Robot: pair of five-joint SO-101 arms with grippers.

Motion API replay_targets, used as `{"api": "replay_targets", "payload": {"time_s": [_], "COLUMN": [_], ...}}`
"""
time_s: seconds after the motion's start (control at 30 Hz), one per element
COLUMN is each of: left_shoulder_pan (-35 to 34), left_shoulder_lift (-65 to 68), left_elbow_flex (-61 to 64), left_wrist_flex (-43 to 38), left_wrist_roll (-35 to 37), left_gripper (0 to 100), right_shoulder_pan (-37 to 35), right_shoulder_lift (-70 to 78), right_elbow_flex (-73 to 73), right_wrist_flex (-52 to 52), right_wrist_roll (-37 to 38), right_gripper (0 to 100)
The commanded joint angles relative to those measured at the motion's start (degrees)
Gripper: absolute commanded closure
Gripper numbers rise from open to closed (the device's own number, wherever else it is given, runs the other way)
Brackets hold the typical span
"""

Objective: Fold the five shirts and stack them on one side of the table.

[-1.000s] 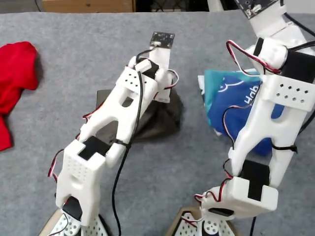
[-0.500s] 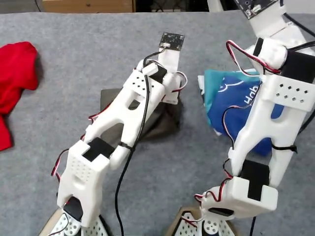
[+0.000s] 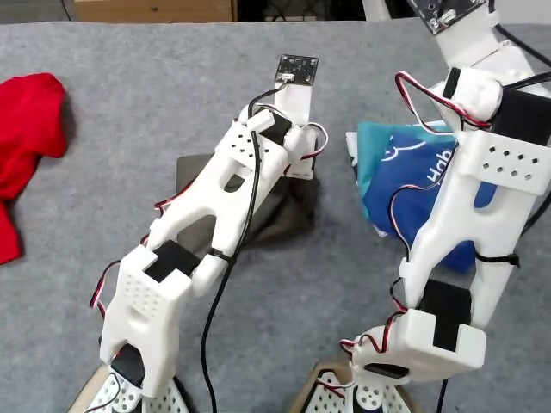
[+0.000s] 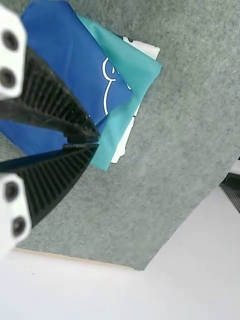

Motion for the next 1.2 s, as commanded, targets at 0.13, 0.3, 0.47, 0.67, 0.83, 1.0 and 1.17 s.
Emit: {"api": "replay_targets", "payload": {"time_s": [0.13,0.3,0.47,0.67,0.83,1.0,1.17], "left_shoulder_pan": [1.89,1.19,-2.15,-6.99,-16.04,-28.53,-39.96], "left_shoulder_lift": [-0.62,-0.62,-0.88,-1.41,-0.79,-0.62,-0.7], "left_elbow_flex": [-2.77,-2.68,-3.21,-7.78,-22.99,-24.04,-10.68], "left_wrist_flex": [-0.79,-0.79,-0.44,2.46,15.12,20.57,18.11], "left_wrist_roll": [0.7,0.7,6.24,9.58,1.14,-5.27,-14.42], "left_gripper": [97,97,84,79,96,97,97], "right_shoulder_pan": [0.44,0.44,0.44,-0.97,-9.49,-22.51,-33.05], "right_shoulder_lift": [-2.95,-2.95,-2.95,-2.95,-1.1,4.0,14.2], "right_elbow_flex": [-2.59,-2.51,-2.51,-3.12,1.19,8.4,10.95], "right_wrist_flex": [0.18,0.18,0.26,0.35,2.37,2.64,2.73], "right_wrist_roll": [0.44,0.44,0.44,0.09,-2.37,-2.73,-8.79], "right_gripper": [98.4,98.4,98.4,98.4,98.4,98.4,98.4]}}
